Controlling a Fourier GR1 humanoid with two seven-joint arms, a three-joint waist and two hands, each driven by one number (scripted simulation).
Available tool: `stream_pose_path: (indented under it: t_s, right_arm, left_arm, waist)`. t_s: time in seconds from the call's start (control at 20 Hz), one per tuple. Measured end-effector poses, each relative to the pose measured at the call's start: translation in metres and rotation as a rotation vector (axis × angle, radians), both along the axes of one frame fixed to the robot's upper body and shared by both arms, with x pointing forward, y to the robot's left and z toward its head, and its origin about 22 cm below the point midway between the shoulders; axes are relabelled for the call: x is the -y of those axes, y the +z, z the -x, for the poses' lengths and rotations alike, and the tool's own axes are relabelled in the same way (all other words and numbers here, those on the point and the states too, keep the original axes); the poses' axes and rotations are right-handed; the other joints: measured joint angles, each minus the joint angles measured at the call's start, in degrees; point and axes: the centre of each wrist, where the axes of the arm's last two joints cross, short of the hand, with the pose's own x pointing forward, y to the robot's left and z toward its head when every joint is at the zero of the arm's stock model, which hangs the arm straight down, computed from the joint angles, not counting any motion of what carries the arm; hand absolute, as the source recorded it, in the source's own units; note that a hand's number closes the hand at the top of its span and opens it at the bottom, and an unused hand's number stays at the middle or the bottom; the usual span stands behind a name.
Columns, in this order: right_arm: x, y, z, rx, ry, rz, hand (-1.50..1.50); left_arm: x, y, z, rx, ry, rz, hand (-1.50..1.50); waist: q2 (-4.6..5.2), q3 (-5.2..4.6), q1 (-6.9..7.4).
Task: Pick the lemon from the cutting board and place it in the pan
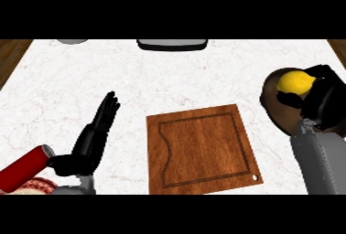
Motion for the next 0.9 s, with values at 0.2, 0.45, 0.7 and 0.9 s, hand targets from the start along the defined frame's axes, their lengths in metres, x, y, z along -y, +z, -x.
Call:
stream_pose_path:
  t_s: [0.2,0.45,0.7,0.9]
  right_arm:
    - [0.038,-0.005,-0.011,0.078,-0.038,-0.002,1.5]
    - [0.084,-0.02,-0.022,0.111,-0.063,-0.005,1.5]
    - [0.113,-0.026,-0.03,-0.045,-0.068,-0.114,-1.5]
    - [0.12,-0.036,-0.034,-0.241,0.007,-0.23,-1.5]
  left_arm:
    - [0.004,-0.001,-0.004,0.003,0.005,-0.011,0.0]
    - [0.004,0.003,-0.004,0.002,-0.003,-0.001,0.0]
    - [0.011,0.001,-0.002,0.006,-0.021,0.0,0.0]
    - [0.01,-0.001,0.001,0.01,-0.034,-0.002,0.0]
  waist:
    - [0.02,0.0,0.11]
    - [0.09,0.04,0.43]
    - [0.31,0.03,1.02]
    - [0.55,0.11,1.78]
